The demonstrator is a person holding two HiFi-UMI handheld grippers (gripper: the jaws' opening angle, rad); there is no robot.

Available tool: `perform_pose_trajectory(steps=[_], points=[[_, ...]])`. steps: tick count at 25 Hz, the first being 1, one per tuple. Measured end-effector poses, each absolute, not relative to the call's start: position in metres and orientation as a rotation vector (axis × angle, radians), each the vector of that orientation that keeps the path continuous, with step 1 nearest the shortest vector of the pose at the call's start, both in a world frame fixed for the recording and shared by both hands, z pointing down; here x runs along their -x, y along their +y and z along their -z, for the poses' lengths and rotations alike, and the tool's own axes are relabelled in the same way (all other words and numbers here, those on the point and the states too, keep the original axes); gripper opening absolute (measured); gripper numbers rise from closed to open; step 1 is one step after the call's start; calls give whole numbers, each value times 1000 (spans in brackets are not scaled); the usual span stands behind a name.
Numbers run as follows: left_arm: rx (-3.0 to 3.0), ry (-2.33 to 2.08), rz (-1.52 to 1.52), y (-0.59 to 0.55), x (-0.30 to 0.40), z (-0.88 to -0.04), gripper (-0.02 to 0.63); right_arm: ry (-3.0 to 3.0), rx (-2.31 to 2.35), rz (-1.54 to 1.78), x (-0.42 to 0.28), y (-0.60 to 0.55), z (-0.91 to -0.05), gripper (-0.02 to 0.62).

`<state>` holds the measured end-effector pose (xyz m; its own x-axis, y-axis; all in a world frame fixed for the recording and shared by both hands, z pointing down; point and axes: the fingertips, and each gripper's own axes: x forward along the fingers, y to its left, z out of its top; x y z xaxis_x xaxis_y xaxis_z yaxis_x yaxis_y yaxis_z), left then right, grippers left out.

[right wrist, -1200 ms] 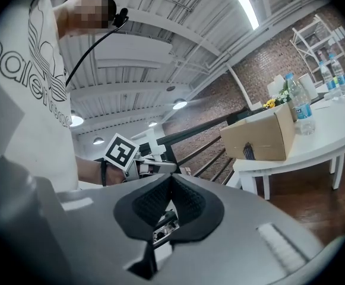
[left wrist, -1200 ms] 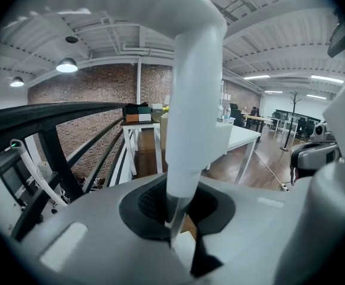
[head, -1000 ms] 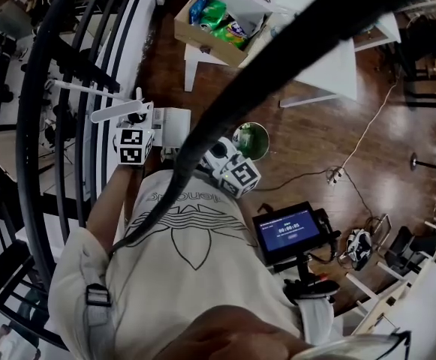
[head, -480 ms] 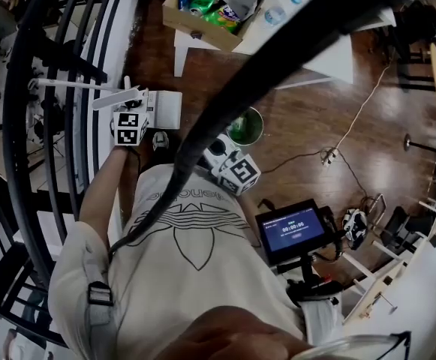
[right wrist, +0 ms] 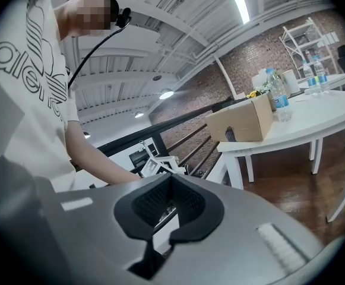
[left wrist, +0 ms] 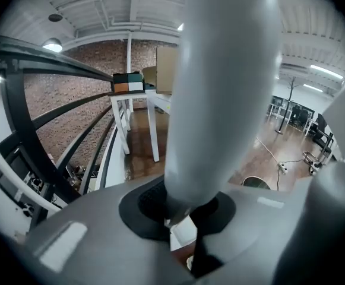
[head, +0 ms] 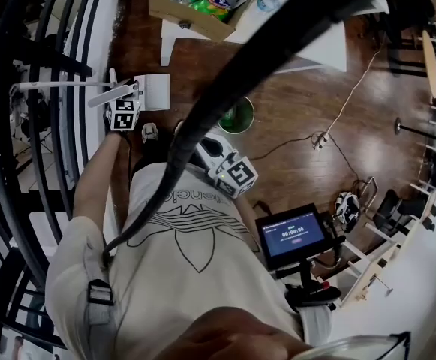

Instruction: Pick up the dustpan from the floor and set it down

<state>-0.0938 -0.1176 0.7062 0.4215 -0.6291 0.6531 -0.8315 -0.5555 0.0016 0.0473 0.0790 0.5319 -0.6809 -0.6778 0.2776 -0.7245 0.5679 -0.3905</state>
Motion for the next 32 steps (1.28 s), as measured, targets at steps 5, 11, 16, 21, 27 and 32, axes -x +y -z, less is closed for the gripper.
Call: perform_pose_trajectory(steps=[5,11,16,21,27,32], points=[[-2370,-1226,-908,-125,97,-717,68,-2696,-1224,-740,-44,77,-531,2],[-2379,-1359,-992,-137,107,-691,323,-2715,-1185,-717,-40,70,-531,2],[-2212,-1545,-946,-102,140,-686,407,-2743,-1212,-702,-41,56,-541,2],[-2418,-1323,-767,-46,112,-657,20,-2774,-1262,-696,-54,33,-542,2],[-2587,-1006,-379,-35,41,-595,20,-2768,-1255,-572,-54,17,-548,0],[-2663,-947,-259,-41,7,-568,20,-2764,-1266,-566,-52,7,-551,0]])
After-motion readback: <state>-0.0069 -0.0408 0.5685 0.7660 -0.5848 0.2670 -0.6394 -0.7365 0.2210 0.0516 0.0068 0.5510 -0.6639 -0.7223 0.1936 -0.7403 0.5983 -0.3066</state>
